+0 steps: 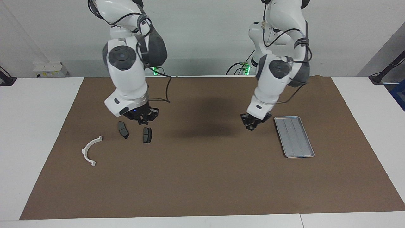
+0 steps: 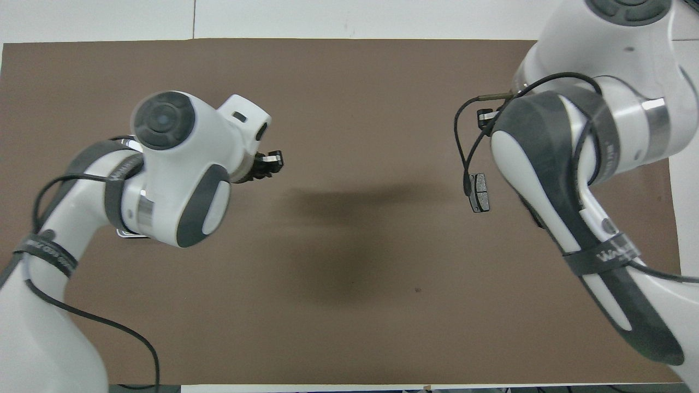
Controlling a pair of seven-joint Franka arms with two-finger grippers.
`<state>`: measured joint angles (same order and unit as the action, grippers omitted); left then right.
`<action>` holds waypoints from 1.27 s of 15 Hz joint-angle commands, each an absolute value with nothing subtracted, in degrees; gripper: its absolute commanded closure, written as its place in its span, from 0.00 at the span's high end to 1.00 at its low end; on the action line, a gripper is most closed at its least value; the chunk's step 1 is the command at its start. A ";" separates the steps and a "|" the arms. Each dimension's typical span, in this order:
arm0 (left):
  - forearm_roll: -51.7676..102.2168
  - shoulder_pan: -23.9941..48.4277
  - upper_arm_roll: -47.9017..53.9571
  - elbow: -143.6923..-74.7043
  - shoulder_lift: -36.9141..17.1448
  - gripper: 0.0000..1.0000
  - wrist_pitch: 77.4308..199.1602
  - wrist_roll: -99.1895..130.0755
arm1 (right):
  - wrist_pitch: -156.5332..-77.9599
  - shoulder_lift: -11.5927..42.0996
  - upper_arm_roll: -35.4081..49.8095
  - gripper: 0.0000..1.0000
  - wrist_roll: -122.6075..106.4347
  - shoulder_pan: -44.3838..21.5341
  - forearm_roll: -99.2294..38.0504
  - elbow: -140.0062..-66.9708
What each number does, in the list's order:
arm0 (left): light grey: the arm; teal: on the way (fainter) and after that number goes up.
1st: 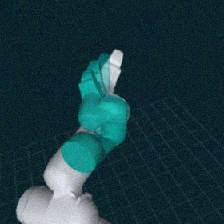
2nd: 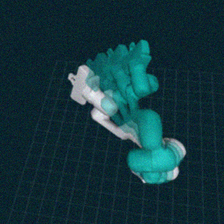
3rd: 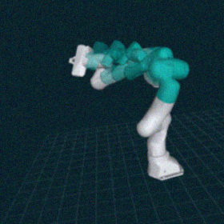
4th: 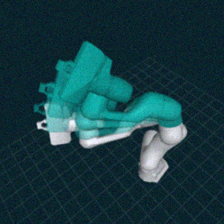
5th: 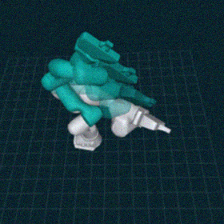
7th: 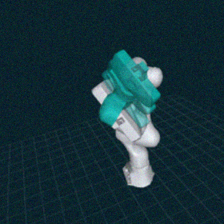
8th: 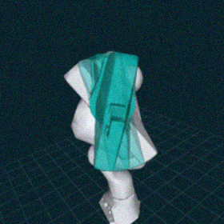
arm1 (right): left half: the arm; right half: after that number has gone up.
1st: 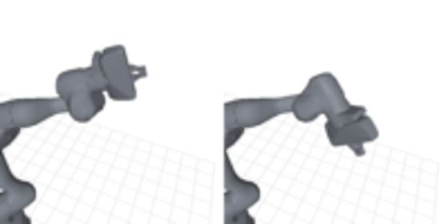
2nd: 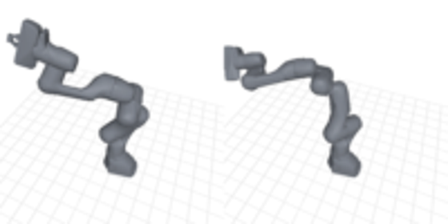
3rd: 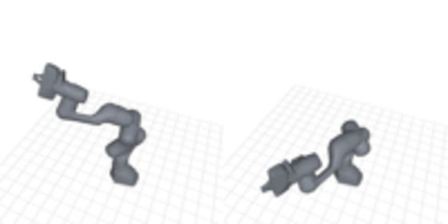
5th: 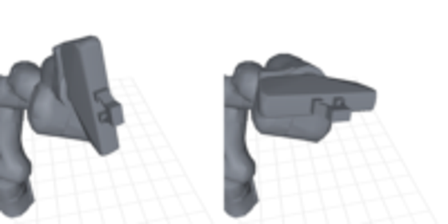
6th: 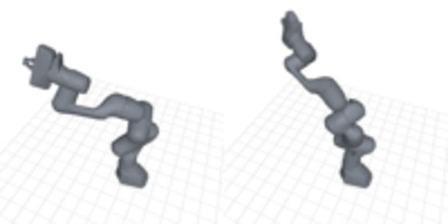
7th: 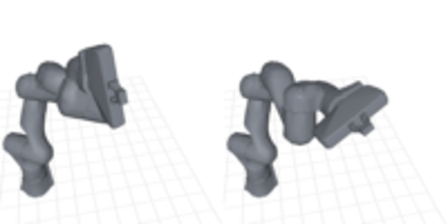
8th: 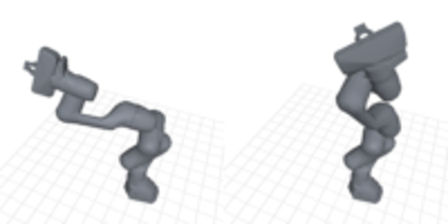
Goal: Place bearing gear from tray to pile
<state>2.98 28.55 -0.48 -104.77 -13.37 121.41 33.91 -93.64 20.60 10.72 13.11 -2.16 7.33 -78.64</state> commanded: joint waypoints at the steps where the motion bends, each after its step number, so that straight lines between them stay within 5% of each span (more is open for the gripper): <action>1: 2.81 37.06 -1.93 -104.42 -17.82 0.00 126.55 44.01 | -97.20 21.09 11.87 0.00 4.94 2.63 6.42 -81.38; 11: 2.55 45.79 -2.20 -105.03 -25.40 0.00 134.30 51.24 | -120.39 23.55 11.78 0.00 -0.69 8.87 6.42 -94.83; 19: -1.32 46.49 -2.20 -104.94 -27.25 0.00 135.62 54.40 | -131.83 32.34 11.69 0.00 -3.25 11.34 7.38 -94.31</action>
